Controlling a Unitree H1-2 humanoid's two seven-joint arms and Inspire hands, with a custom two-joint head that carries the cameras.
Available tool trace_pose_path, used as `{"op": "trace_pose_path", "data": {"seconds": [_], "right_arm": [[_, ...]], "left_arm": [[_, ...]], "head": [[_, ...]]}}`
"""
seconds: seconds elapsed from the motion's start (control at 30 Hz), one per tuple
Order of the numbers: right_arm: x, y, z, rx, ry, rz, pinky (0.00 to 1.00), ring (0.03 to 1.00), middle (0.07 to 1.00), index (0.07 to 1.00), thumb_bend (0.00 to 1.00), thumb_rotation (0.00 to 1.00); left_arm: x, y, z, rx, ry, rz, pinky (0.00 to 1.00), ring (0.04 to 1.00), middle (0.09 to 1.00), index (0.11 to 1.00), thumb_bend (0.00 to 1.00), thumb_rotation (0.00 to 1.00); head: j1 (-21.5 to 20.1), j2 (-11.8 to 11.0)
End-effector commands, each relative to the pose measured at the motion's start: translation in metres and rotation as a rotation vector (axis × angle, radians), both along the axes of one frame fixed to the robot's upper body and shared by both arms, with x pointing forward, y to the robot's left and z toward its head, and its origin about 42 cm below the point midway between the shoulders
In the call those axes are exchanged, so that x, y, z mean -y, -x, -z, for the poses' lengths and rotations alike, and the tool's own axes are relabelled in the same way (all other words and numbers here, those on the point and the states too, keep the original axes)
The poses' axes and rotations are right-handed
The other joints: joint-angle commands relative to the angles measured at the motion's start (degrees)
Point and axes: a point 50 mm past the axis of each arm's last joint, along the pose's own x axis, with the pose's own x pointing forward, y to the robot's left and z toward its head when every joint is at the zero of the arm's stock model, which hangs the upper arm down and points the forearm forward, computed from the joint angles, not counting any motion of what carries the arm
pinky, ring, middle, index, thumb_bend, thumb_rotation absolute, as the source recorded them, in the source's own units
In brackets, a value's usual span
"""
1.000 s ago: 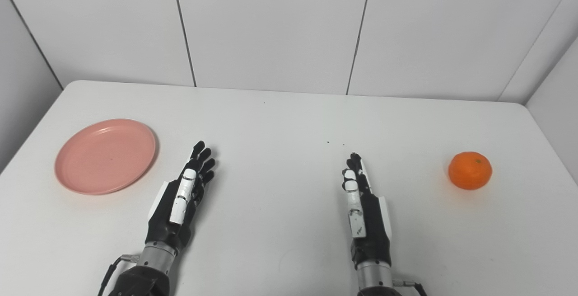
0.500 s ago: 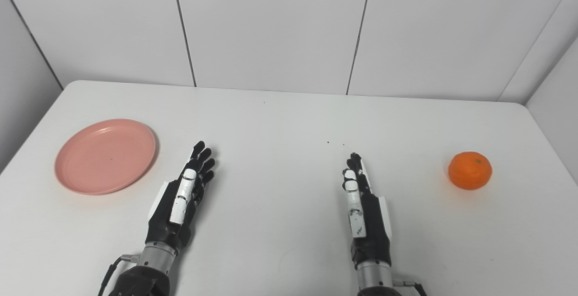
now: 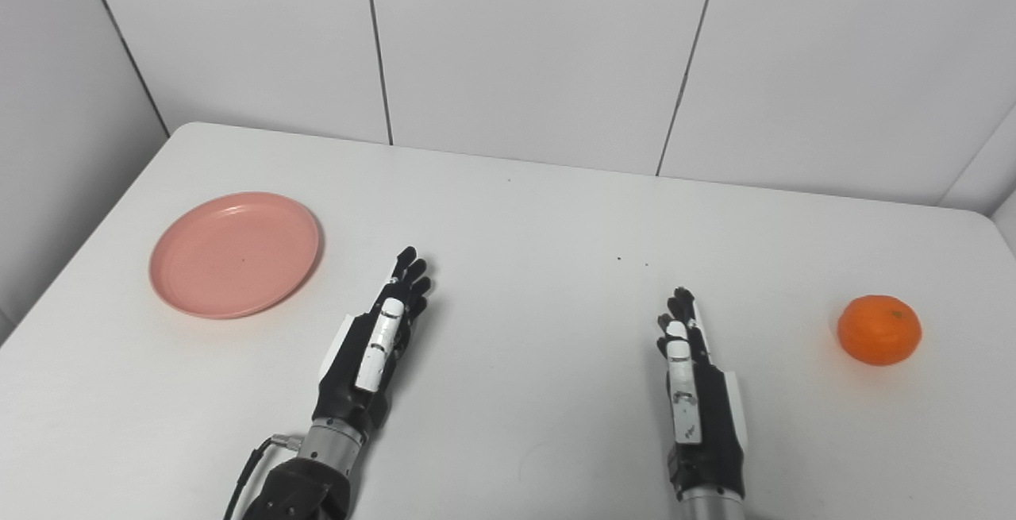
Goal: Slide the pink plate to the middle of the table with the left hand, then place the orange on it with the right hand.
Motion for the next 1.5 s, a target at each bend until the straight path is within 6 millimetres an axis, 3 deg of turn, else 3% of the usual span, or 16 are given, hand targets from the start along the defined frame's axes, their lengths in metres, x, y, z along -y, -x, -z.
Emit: {"op": "trace_pose_path", "data": {"seconds": [0.0,0.4,1.1,1.47], "right_arm": [[0.002,-0.003,-0.010,0.089,-0.009,-0.005,0.99,0.965,0.981,0.979,0.23,1.00],[0.010,-0.002,-0.005,0.092,-0.008,-0.022,0.99,0.972,0.985,0.987,0.20,1.00],[0.011,0.000,-0.004,0.102,-0.006,-0.028,0.99,0.976,0.990,0.992,0.19,1.00],[0.007,-0.001,-0.005,0.101,-0.011,-0.028,1.00,0.980,0.991,0.994,0.18,1.00]], "left_arm": [[0.010,-0.002,-0.005,0.041,0.010,0.012,0.99,0.985,1.000,0.997,0.39,1.00],[0.022,-0.003,0.000,0.021,-0.004,0.011,0.98,0.977,0.993,0.989,0.38,1.00],[0.024,-0.003,0.002,0.023,-0.022,0.007,0.97,0.970,0.988,0.986,0.37,1.00],[0.017,-0.005,-0.011,0.062,-0.034,0.011,0.97,0.970,0.986,0.982,0.38,1.00]], "head": [[0.8,-0.5],[3.9,-2.5],[3.8,-2.4],[3.7,-2.2]]}}
